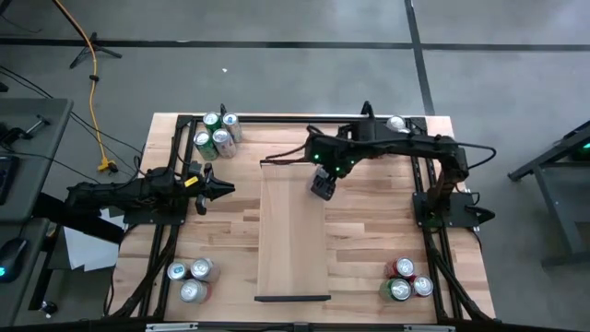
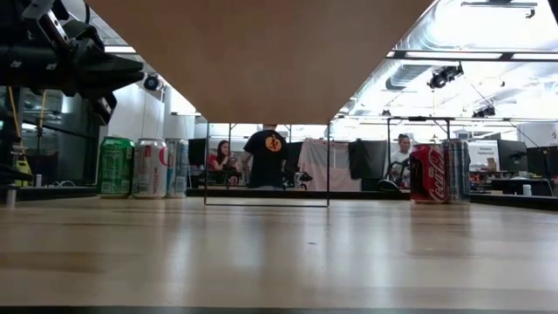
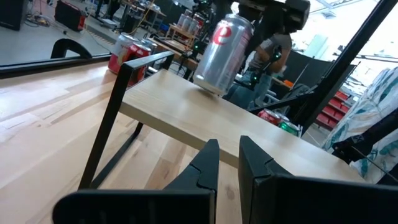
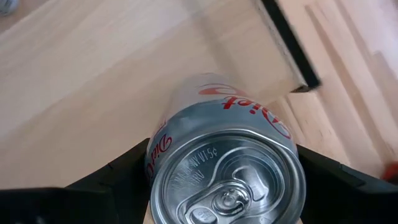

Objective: Place canned beverage on shelf
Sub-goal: Put the silver soda can on the shelf

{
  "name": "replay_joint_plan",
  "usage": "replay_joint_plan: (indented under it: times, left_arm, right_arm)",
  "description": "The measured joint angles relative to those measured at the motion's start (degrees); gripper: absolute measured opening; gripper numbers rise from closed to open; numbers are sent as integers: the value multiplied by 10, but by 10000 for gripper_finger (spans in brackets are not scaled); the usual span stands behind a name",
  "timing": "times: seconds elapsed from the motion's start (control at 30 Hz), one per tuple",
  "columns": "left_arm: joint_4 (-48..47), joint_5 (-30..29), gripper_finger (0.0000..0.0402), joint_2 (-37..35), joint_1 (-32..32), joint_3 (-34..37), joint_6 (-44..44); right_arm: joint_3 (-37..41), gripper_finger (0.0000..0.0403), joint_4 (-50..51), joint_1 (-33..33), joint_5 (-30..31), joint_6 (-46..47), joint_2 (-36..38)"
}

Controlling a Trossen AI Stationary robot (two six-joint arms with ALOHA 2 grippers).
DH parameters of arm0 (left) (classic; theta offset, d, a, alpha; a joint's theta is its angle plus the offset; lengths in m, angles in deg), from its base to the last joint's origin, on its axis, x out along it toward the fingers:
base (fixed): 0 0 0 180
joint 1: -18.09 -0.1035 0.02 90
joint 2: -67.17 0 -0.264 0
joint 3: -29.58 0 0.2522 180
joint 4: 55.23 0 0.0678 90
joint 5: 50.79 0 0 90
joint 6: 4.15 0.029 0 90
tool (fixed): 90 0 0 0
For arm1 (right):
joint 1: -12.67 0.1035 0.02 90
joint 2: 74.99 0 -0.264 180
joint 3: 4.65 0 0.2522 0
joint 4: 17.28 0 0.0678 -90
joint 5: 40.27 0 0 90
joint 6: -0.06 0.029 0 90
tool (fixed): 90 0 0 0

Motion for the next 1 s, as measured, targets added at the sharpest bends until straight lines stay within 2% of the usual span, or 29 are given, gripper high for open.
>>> replay_joint_plan:
  times: [0.27,0.5,1.0]
  left_arm:
    - [0,0,1,0,0,0,0]
    - [0,0,1,0,0,0,0]
    - [0,0,1,0,0,0,0]
  right_arm:
    - [-3,293,-17,2,-17,-17,-14]
    - [0,326,-37,2,-23,-27,-18]
    - [1,333,-43,-3,-19,-54,-16]
